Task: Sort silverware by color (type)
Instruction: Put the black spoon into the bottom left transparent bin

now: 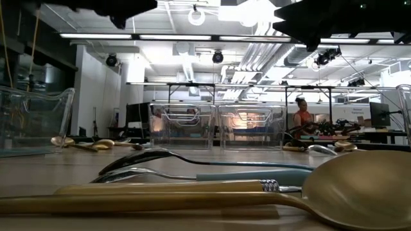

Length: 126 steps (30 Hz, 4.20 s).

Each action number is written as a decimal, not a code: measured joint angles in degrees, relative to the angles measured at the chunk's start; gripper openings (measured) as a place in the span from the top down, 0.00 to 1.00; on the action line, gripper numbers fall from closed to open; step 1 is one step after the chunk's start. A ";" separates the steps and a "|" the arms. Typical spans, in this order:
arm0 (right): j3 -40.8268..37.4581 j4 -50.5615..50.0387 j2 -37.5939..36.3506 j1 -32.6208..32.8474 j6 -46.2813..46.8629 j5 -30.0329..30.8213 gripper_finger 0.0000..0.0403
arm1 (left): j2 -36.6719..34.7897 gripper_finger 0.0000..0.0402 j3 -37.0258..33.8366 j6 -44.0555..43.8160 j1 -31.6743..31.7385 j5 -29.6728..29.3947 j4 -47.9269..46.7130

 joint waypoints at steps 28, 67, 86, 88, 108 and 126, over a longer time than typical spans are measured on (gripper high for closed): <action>0.00 -1.62 0.00 -0.02 -2.99 -2.21 0.57 | 0.00 0.75 -6.31 -5.59 2.64 2.26 12.38; 46.90 -48.93 56.53 15.02 17.06 -16.11 0.57 | 0.02 0.75 -6.29 -5.09 2.62 2.18 10.75; 46.31 -51.05 58.18 15.04 16.58 -13.07 0.64 | 0.02 0.75 -6.27 -2.51 2.62 -0.98 11.17; 46.06 -50.86 58.14 15.06 16.55 -12.95 0.69 | 0.02 0.75 -6.27 -2.51 2.62 -0.98 11.17; 45.42 -63.20 53.44 15.02 14.50 -9.31 0.98 | 0.02 0.75 -6.27 -2.53 2.60 -0.91 11.17; 13.95 -23.94 26.88 13.48 20.95 6.84 1.00 | 0.00 0.75 -6.27 -2.55 2.64 -0.80 11.23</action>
